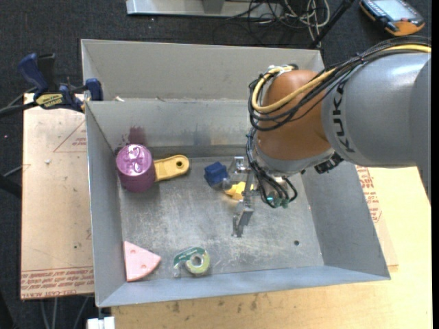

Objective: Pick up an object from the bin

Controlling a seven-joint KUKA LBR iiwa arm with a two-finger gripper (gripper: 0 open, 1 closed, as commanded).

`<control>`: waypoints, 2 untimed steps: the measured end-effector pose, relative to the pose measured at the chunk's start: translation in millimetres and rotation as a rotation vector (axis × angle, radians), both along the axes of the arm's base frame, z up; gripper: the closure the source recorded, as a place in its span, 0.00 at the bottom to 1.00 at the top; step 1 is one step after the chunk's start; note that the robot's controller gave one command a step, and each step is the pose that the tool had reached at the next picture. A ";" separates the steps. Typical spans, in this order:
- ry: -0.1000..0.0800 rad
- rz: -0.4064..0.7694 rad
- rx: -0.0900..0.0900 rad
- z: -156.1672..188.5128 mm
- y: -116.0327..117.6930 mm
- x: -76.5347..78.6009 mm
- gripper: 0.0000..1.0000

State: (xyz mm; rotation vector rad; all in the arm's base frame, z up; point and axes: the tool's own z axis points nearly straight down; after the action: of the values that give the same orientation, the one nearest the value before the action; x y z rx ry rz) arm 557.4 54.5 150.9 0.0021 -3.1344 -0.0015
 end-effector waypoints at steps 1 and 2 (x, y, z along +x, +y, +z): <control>-0.007 -0.001 0.000 3.9 -0.2 1.9 0.00; -0.016 -0.012 0.001 -29.1 -21.2 36.7 0.00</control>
Offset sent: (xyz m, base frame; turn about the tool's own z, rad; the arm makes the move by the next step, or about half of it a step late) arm 0.0491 -0.0328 -0.0481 0.0172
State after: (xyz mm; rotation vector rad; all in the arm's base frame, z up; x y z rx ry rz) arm 594.1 33.3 121.8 -0.0166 -3.1501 -0.0038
